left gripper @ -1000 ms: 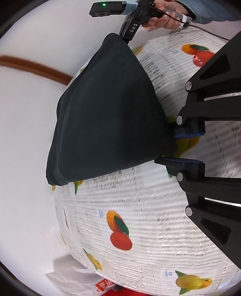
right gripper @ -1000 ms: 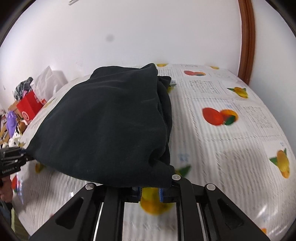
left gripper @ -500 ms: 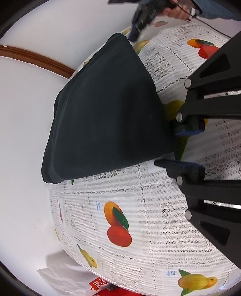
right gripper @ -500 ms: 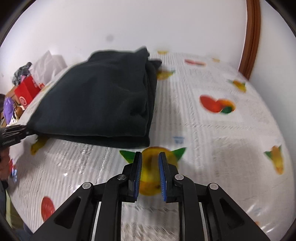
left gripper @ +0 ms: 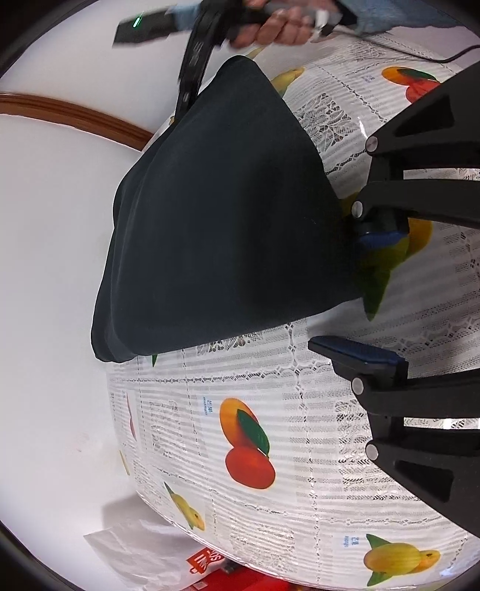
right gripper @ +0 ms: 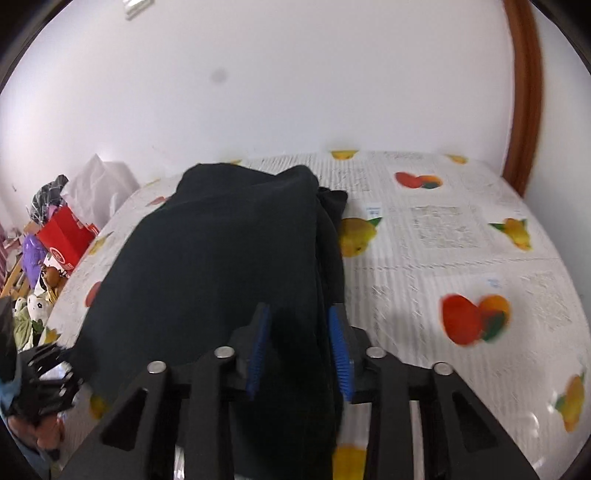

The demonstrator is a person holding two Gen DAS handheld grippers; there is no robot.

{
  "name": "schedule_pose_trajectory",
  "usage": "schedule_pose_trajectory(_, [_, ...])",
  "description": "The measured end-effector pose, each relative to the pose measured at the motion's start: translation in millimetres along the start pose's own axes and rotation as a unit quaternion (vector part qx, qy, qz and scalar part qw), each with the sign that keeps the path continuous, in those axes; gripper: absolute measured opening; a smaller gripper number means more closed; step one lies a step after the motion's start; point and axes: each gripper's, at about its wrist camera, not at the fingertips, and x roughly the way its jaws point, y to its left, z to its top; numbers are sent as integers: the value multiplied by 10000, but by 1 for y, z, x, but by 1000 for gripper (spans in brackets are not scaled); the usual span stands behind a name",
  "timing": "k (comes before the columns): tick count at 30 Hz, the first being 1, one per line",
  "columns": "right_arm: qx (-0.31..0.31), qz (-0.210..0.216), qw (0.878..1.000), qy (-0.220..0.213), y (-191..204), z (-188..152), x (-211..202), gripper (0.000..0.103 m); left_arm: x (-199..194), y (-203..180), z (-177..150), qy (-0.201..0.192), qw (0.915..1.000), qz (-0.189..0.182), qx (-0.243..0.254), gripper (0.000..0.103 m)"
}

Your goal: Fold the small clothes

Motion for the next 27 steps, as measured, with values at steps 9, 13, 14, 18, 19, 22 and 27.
schedule_pose_trajectory(9, [268,390,9979,-450,-18,11,-11,5,0,6,-3,-15,9989,-350,-325,18])
schedule_pose_trajectory(13, [273,143,9993,-200,-22,7,3,2,3,9,0,8,9985,-400,-368,18])
schedule_pose_trajectory(14, [251,114,9995,-173,-19,5,3,2,4,9,0,3,9986,-393,-358,18])
schedule_pose_trajectory(18, [30,-4,9998,-180,-6,11,-5,4,5,11,1,20,9985,-378,-405,18])
schedule_pose_trajectory(19, [28,3,9998,-182,-5,12,-7,4,5,11,1,23,9985,-370,-393,18])
schedule_pose_trajectory(22, [18,73,9999,-113,-2,19,0,7,5,11,1,39,9987,-335,-394,19])
schedule_pose_trajectory(27, [131,-81,9995,290,-3,21,26,6,5,10,2,60,9987,-325,-392,19])
